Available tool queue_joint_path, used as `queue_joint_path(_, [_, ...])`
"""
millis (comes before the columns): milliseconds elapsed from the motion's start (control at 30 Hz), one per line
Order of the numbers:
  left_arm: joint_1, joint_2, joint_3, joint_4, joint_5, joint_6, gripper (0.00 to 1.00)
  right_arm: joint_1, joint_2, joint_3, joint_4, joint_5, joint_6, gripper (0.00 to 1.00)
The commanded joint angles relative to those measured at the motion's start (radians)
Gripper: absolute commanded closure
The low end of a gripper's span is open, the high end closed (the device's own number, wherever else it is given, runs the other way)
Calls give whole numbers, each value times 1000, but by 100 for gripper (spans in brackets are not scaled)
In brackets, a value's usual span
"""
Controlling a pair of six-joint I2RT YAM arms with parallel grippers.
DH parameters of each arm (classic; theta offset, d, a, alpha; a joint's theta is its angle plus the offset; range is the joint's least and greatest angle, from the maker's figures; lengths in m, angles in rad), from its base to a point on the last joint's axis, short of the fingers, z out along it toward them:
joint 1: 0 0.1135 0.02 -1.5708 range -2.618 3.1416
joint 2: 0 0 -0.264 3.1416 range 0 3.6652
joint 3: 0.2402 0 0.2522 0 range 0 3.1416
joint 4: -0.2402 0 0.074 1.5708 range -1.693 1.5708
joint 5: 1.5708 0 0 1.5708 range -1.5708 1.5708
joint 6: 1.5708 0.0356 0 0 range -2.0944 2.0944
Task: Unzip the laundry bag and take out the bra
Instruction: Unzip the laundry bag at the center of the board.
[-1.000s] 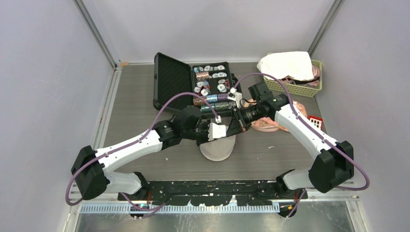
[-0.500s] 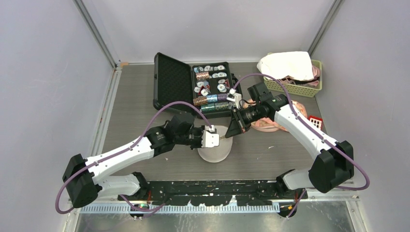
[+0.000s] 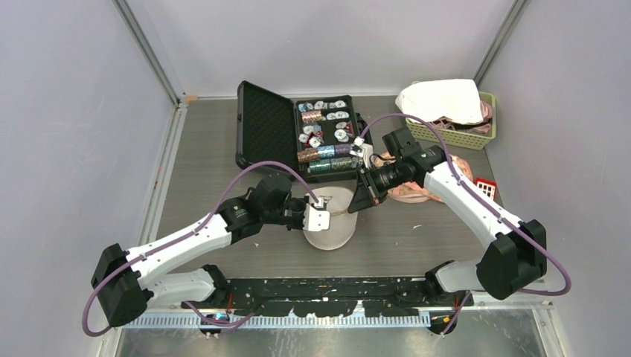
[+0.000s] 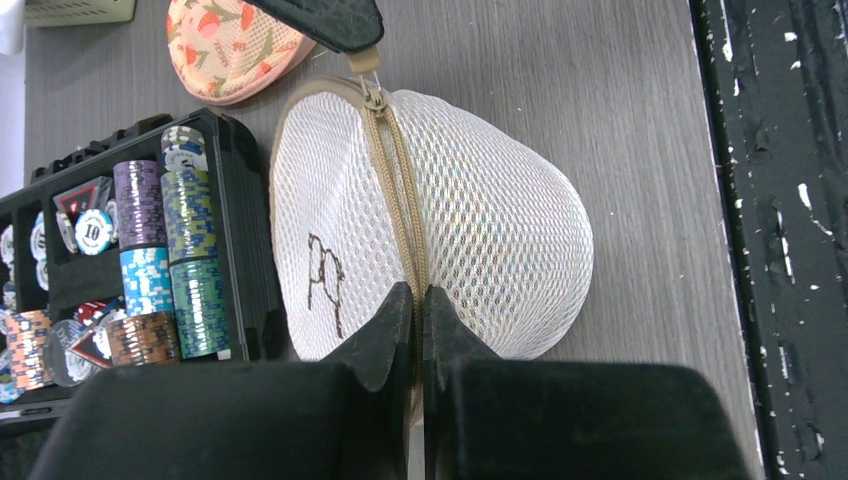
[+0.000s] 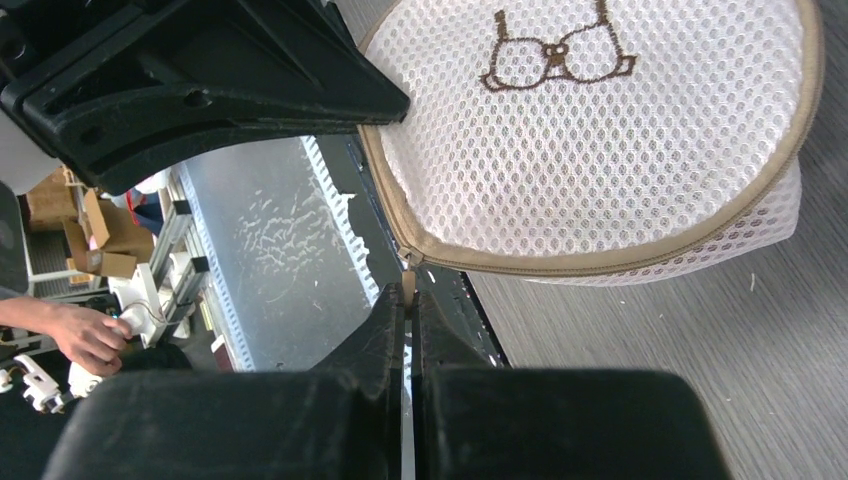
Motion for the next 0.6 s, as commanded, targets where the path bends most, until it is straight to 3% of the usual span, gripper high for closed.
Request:
queue_joint_path(0, [31,-12,-26,-12,-12,41,100,-7,-53,4,-36,-13,-22,99])
queue_joint_path(500, [142,52,-12,10,9,106,100,-10,-70,-8,-16,-14,12,99])
queue_joint_path(567, [141,42,9,-9,30,102,93,-10,-64,-4,3,-17,29,99])
